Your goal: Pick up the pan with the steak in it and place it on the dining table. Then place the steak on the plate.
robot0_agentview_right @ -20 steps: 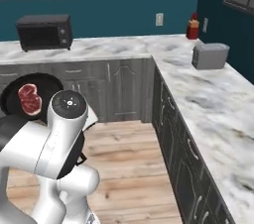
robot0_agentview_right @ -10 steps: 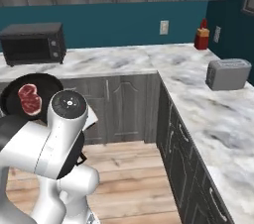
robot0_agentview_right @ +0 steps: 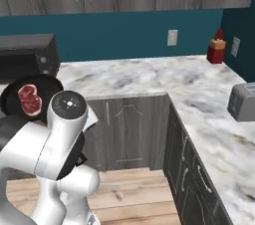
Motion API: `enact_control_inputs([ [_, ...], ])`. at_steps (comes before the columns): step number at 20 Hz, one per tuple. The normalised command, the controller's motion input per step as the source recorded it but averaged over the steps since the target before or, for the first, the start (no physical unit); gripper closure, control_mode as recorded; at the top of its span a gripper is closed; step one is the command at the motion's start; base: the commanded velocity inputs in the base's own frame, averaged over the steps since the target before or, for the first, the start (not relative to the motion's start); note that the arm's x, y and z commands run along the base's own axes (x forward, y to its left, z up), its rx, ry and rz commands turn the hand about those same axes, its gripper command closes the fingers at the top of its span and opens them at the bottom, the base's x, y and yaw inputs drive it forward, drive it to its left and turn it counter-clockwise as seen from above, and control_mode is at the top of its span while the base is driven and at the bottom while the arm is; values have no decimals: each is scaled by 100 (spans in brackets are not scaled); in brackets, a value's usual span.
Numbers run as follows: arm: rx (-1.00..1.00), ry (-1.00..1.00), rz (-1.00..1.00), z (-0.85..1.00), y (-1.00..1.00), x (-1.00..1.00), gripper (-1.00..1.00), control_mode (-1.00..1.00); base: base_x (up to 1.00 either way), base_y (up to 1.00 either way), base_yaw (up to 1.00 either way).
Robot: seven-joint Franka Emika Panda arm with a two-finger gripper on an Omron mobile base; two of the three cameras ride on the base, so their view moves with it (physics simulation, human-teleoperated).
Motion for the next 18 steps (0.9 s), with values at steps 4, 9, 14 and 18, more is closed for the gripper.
enact_control_inputs([
  [4, 0, 0, 0, 0, 0, 0, 100, 100, 86, 1, 13],
  [9, 0, 0, 0, 0, 0, 0, 100, 100, 2, 0, 43],
  [14, 0, 0, 0, 0, 0, 0, 100, 100, -2, 0, 49],
  [18, 0, 0, 0, 0, 0, 0, 100, 100, -3, 0, 50],
])
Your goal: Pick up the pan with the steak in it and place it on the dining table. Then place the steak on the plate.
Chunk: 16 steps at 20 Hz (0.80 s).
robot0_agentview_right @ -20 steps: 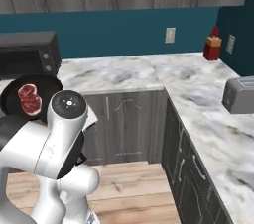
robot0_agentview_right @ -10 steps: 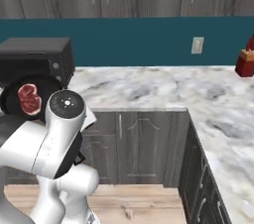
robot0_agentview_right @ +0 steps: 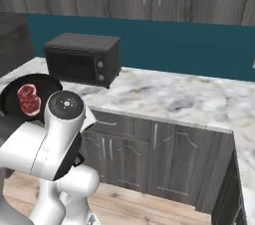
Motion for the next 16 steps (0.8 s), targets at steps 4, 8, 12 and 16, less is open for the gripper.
enact_control_inputs([
  [4, 0, 0, 0, 0, 0, 0, 100, 100, -4, 0, 50],
  [8, 0, 0, 0, 0, 0, 0, 100, 100, -5, 0, 50],
  [12, 0, 0, 0, 0, 0, 0, 100, 100, -5, 0, 50],
  [16, 0, 0, 0, 0, 0, 0, 100, 100, -5, 0, 50],
])
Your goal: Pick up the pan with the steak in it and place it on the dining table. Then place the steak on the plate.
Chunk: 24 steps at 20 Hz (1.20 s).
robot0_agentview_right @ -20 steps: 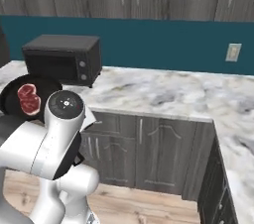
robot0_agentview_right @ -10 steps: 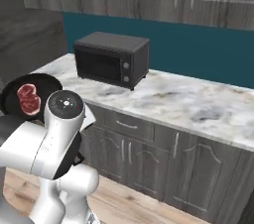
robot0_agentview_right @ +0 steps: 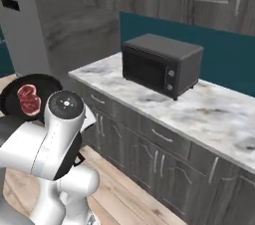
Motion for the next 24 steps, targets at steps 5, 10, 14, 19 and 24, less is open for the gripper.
enact_control_inputs([
  [5, 0, 0, 0, 0, 0, 0, 100, 100, -5, 0, 50],
  [10, 0, 0, 0, 0, 0, 0, 100, 100, -6, 0, 50],
  [14, 0, 0, 0, 0, 0, 0, 100, 100, -7, 0, 50],
  [19, 0, 0, 0, 0, 0, 0, 100, 100, -11, 0, 49],
  [24, 0, 0, 0, 0, 0, 0, 100, 100, -15, 0, 48],
])
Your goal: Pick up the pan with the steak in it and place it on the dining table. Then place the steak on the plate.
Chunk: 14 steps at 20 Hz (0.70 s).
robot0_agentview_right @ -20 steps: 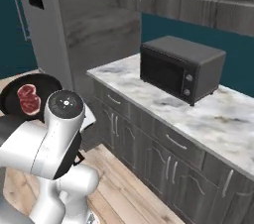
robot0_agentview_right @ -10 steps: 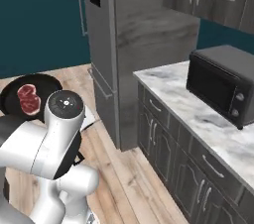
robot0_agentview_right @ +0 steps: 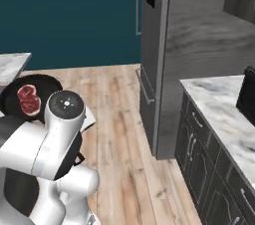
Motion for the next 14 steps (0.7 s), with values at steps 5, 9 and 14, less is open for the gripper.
enact_control_inputs([
  [5, 0, 0, 0, 0, 0, 0, 100, 100, -2, -7, 6],
  [9, 0, 0, 0, 0, 0, 0, 100, 100, 21, -71, 0],
  [14, 0, 0, 0, 0, 0, 0, 100, 100, 63, -42, 1],
])
